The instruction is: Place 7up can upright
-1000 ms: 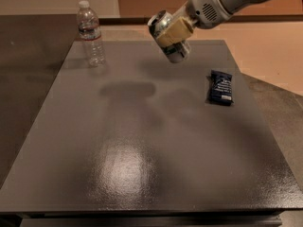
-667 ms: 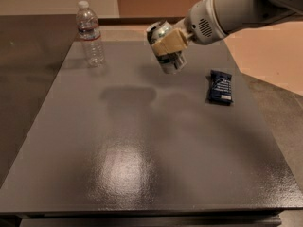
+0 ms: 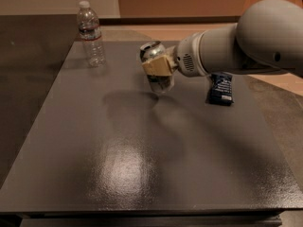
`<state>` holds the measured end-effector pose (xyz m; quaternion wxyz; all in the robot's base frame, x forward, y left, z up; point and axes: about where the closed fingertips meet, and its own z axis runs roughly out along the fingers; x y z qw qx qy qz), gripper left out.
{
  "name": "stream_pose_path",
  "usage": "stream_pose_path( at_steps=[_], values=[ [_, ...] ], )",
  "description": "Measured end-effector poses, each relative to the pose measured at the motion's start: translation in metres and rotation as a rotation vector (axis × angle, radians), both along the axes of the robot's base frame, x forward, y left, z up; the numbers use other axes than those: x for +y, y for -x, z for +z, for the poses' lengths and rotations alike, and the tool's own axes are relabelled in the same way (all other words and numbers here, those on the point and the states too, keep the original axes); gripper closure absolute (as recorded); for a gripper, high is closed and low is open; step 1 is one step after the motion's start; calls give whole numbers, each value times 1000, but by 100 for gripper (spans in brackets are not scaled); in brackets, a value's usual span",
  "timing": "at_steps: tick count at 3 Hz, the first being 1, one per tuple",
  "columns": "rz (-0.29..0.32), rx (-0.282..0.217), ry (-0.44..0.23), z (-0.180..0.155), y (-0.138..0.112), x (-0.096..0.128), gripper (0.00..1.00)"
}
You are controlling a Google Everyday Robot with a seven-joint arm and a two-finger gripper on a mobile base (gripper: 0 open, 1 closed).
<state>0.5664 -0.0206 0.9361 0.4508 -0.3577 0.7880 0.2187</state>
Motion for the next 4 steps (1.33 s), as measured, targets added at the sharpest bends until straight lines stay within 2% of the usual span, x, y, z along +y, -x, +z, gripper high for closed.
stream_pose_path(
  at_steps=[1, 2, 3, 4],
  values=[
    [-89, -37, -30, -16, 1, 9, 100],
    [-194, -81, -54, -24, -4, 8, 100],
    [-320, -141, -80, -25, -10, -10, 100],
    [-436, -218, -122, -21, -16, -40, 100]
  ],
)
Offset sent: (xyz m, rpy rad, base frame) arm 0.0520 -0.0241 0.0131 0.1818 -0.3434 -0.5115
